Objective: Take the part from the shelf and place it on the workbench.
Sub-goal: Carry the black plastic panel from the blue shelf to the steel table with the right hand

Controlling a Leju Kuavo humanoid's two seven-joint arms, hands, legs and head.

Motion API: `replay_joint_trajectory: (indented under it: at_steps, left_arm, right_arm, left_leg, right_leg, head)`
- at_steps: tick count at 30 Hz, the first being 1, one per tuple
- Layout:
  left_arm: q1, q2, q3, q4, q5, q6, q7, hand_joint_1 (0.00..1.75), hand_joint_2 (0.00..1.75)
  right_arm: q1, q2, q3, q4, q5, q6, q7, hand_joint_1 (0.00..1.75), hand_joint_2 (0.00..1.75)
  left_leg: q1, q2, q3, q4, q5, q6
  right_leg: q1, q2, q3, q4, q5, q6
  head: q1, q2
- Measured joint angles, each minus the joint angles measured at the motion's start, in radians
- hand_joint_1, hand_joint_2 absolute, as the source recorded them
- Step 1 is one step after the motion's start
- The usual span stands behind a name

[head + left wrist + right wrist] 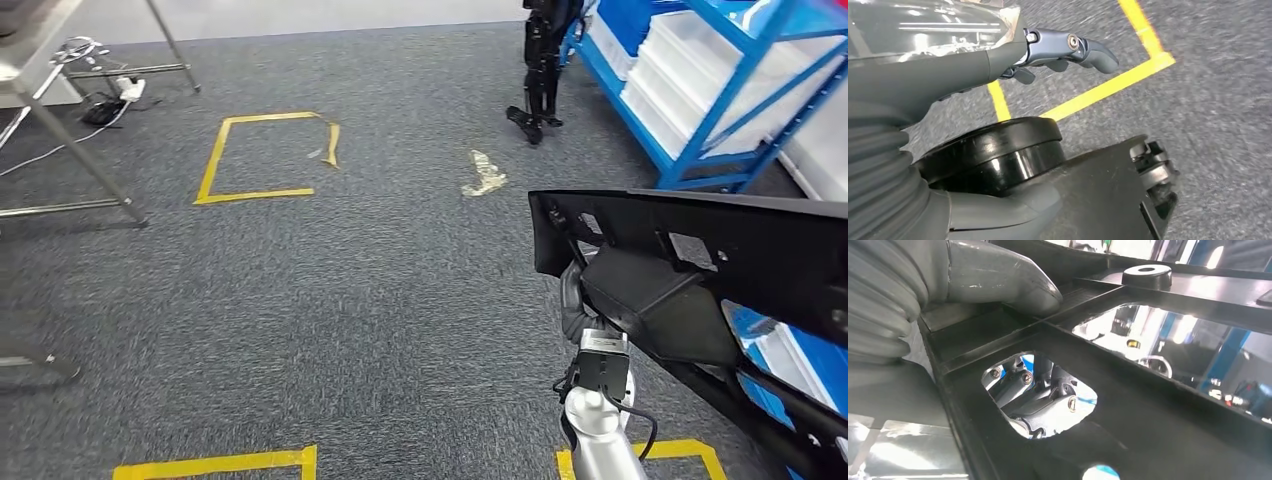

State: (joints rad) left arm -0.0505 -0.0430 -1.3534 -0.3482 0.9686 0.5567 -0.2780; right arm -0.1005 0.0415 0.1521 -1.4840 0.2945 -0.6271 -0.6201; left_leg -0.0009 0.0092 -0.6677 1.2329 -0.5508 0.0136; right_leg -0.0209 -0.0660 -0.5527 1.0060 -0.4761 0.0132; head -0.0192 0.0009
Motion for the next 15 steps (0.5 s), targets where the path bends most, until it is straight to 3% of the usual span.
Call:
replay_joint_trajectory:
  at_steps: [2, 4, 6, 7, 9, 11, 13, 14, 15]
  left_arm:
    - [0.002, -0.002, -0.001, 0.002, 0.004, -0.007, 0.006, 0.0, 1.75]
    - [0.005, -0.003, 0.0, 0.004, 0.025, -0.048, 0.008, 0.0, 1.75]
    - [0.005, -0.003, 0.004, 0.007, 0.056, -0.124, 0.008, 0.0, 1.75]
    - [0.003, -0.005, 0.006, 0.008, 0.068, -0.16, 0.011, 0.0, 1.75]
    - [-0.003, -0.009, 0.01, 0.016, 0.085, -0.21, 0.022, 0.0, 1.75]
    - [-0.01, -0.016, 0.014, 0.029, 0.093, -0.239, 0.033, 0.0, 1.75]
    - [-0.016, -0.022, 0.016, 0.044, 0.1, -0.263, 0.037, 0.0, 1.75]
    - [-0.019, -0.025, 0.017, 0.051, 0.103, -0.273, 0.037, 0.0, 1.75]
    - [-0.021, -0.028, 0.017, 0.057, 0.104, -0.28, 0.037, 0.0, 1.75]
  right_arm:
    - [0.001, 0.0, -0.001, 0.0, 0.0, -0.001, 0.001, 1.75, 1.75]
    - [0.005, -0.001, -0.004, -0.002, 0.0, -0.002, 0.003, 1.75, 1.75]
    - [0.007, -0.002, -0.005, -0.003, -0.002, -0.002, 0.006, 1.75, 1.75]
    - [0.007, -0.003, -0.005, -0.003, -0.004, -0.001, 0.007, 1.75, 1.75]
    - [0.004, -0.005, -0.005, 0.0, -0.009, 0.0, 0.006, 1.75, 1.75]
    - [0.003, -0.008, -0.004, 0.008, -0.015, 0.001, 0.003, 1.75, 1.75]
    - [0.004, -0.011, -0.004, 0.017, -0.02, 0.001, 0.002, 1.75, 1.75]
    - [0.004, -0.012, -0.004, 0.019, -0.02, 0.001, 0.001, 1.75, 1.75]
    - [0.004, -0.012, -0.004, 0.02, -0.02, 0.001, 0.001, 1.75, 1.75]
  left_leg:
    - [-0.001, 0.05, 0.067, -0.138, 0.057, 0.001]
    - [-0.008, 0.083, 0.092, -0.205, 0.07, 0.011]
    - [-0.014, 0.061, 0.088, -0.21, 0.07, 0.026]
    - [-0.015, 0.047, 0.09, -0.213, 0.074, 0.034]
    - [-0.011, 0.018, 0.095, -0.219, 0.081, 0.049]
    - [-0.009, -0.011, 0.095, -0.22, 0.085, 0.057]
    - [-0.01, -0.046, 0.094, -0.219, 0.086, 0.06]
    - [-0.011, -0.063, 0.095, -0.219, 0.086, 0.06]
    - [-0.01, -0.079, 0.097, -0.219, 0.086, 0.059]
  right_leg:
    - [0.006, -0.02, 0.002, 0.002, -0.003, 0.005]
    - [0.016, -0.039, 0.001, 0.003, -0.006, 0.013]
    - [0.019, -0.065, 0.003, 0.002, -0.009, 0.022]
    - [0.017, -0.065, 0.004, 0.007, -0.014, 0.028]
    - [0.013, -0.02, -0.019, 0.063, -0.045, 0.031]
    - [0.009, 0.041, -0.084, 0.198, -0.099, 0.025]
    - [0.009, 0.06, -0.139, 0.299, -0.126, 0.028]
    - [0.008, 0.062, -0.142, 0.294, -0.116, 0.034]
    - [0.007, 0.066, -0.124, 0.248, -0.089, 0.043]
  head:
    - [0.0, 0.0]
    - [0.002, 0.0]
    - [0.003, 0.0]
    - [0.003, 0.0]
    - [0.006, 0.0]
    - [0.009, 0.0]
    - [0.01, 0.0]
    - [0.01, 0.0]
    - [0.009, 0.0]
